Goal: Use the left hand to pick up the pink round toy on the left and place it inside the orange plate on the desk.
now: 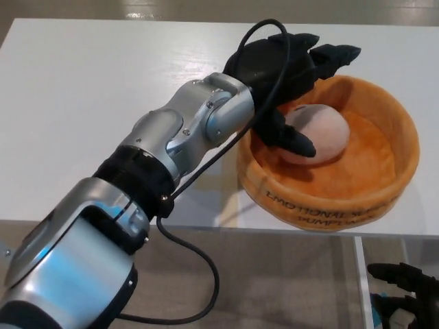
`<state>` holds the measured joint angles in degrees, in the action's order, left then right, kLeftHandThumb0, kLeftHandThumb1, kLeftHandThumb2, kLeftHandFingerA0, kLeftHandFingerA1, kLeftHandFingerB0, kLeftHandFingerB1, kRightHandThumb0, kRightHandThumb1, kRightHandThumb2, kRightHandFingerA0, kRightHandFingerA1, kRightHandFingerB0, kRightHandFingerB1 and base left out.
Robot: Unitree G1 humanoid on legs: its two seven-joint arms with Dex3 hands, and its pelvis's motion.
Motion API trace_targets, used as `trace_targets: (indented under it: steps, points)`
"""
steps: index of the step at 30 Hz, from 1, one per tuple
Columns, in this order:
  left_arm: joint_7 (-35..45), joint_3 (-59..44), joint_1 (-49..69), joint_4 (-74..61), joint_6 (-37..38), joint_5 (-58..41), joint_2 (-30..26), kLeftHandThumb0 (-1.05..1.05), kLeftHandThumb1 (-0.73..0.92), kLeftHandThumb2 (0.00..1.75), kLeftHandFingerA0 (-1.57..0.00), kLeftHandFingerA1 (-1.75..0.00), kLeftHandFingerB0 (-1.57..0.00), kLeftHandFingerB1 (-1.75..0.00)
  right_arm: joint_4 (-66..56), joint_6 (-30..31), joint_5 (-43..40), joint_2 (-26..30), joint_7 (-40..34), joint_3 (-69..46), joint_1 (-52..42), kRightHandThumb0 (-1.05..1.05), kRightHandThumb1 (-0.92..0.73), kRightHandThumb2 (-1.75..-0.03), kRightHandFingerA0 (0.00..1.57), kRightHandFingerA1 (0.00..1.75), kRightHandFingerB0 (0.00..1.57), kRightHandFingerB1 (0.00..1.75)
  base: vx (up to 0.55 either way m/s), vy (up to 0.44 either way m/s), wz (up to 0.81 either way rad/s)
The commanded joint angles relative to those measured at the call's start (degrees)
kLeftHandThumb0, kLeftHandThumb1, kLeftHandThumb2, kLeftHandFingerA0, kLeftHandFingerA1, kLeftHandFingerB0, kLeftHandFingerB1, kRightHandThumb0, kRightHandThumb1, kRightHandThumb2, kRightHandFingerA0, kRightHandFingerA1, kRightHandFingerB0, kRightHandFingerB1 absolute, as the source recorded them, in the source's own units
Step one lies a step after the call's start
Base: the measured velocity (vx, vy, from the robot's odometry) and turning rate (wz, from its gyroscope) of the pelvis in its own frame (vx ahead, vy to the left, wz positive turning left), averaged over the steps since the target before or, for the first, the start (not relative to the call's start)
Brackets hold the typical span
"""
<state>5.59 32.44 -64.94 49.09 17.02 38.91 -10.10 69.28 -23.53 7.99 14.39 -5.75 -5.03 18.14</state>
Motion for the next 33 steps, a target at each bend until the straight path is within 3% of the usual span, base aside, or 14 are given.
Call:
trace_targets:
  steps: [1,2,3,10,12,13,15,16,18,19,21,22,26,33]
  points:
    - [8.48,-3.74,2.06,-9.41,-1.34,-4.22,-3.75,-1.03,0.55,0.69,0.00,0.00,0.00,-0.10,0.15,1.05,-0.73,-0.02,0.55,-0.01,-0.94,-0.18,-0.69,-0.60,0.64,0.56,0.63,0.48,0.00,0.000,0.00]
    - [7.74,-4.98,2.99,-12.11,-0.29,-4.97,-4.86,-0.81,0.43,0.88,0.00,0.00,0.00,-0.06,0.16,0.98,-0.71,0.01,0.55,0.01,-1.06,-0.19,-0.69,-0.60,0.64,0.56,0.63,0.48,0.00,0.000,0.00]
    - [6.98,-6.45,4.13,-15.30,0.81,-5.80,-6.07,-0.81,0.43,0.88,0.00,0.00,0.00,-0.06,0.18,0.92,-0.70,0.03,0.57,0.01,-1.18,-0.19,-0.69,-0.60,0.64,0.56,0.63,0.48,0.00,0.000,0.00]
    - [7.97,-17.78,13.75,-38.53,4.21,-16.62,-10.55,-0.40,0.30,0.69,0.00,-0.24,0.00,-0.34,0.47,1.34,-0.89,0.15,0.70,-0.20,-1.01,-0.18,-0.69,-0.60,0.65,0.57,0.63,0.48,0.00,0.000,0.00]
    - [8.95,-19.74,16.05,-42.67,3.96,-19.30,-10.97,-0.34,0.45,0.61,-0.09,-0.21,-0.10,-0.34,0.55,1.25,-0.69,0.20,0.76,-0.03,-1.11,-0.18,-0.69,-0.60,0.65,0.57,0.63,0.48,0.00,0.000,0.00]
    - [9.71,-21.82,18.40,-46.65,3.69,-22.47,-11.62,-0.13,0.37,0.83,-0.20,-0.51,-0.27,-0.51,0.65,1.25,-0.64,0.26,0.69,-0.01,-1.13,-0.19,-0.69,-0.60,0.66,0.58,0.63,0.48,0.00,0.000,0.00]
    - [11.27,-24.81,21.83,-52.26,3.23,-27.61,-12.60,-0.17,0.58,0.57,-0.37,-0.39,-0.46,-0.35,0.80,1.28,-0.66,0.41,0.67,-0.08,-1.23,-0.19,-0.69,-0.60,0.66,0.58,0.63,0.48,0.00,0.000,0.00]
    - [12.43,-26.11,23.40,-54.74,2.78,-30.26,-13.00,-0.17,0.58,0.57,-0.37,-0.39,-0.46,-0.35,0.87,1.30,-0.74,0.51,0.75,-0.17,-1.35,-0.19,-0.69,-0.60,0.66,0.58,0.63,0.48,0.00,0.000,0.00]
    - [14.62,-29.48,27.56,-60.87,0.19,-34.77,-15.00,-0.20,0.61,0.58,-0.50,-0.41,-0.59,-0.39,0.79,1.32,-0.89,0.46,0.74,-0.30,-1.58,-0.18,-0.70,-0.60,0.65,0.58,0.63,0.47,0.00,0.000,0.00]
    - [16.29,-31.76,30.76,-64.43,-1.10,-38.87,-16.54,-0.05,0.64,0.65,-0.61,-0.44,-0.72,-0.45,0.78,1.37,-0.94,0.46,0.67,-0.35,-1.67,-0.18,-0.70,-0.60,0.66,0.57,0.64,0.48,0.00,0.000,0.00]
    - [18.30,-34.37,34.42,-68.53,-2.76,-43.56,-18.15,-0.05,0.64,0.65,-0.61,-0.44,-0.72,-0.45,0.78,1.42,-0.97,0.47,0.58,-0.40,-1.75,-0.18,-0.70,-0.60,0.66,0.57,0.64,0.48,0.00,0.000,0.00]
    - [20.50,-37.69,40.14,-72.11,-1.36,-49.44,-20.61,0.02,0.54,0.85,-0.68,-0.45,-0.80,-0.48,0.77,1.40,-1.24,0.33,0.42,-0.67,-1.66,-0.18,-0.69,-0.59,0.66,0.58,0.64,0.48,0.00,0.000,0.00]
    - [22.93,-41.60,48.12,-76.75,-1.23,-56.49,-22.78,-0.16,0.69,0.62,-0.79,-0.48,-0.86,-0.51,0.85,1.69,-1.56,0.31,0.55,-0.98,-1.49,-0.18,-0.69,-0.60,0.64,0.57,0.63,0.48,0.00,0.000,0.00]
    - [28.08,-46.37,66.08,-81.65,1.06,-68.68,-23.89,-0.11,0.71,0.63,-0.77,-0.51,-0.78,-0.53,0.88,1.45,-1.17,0.27,0.02,-0.70,-1.73,-0.17,-0.70,-0.60,0.65,0.58,0.64,0.49,0.00,0.000,0.00]
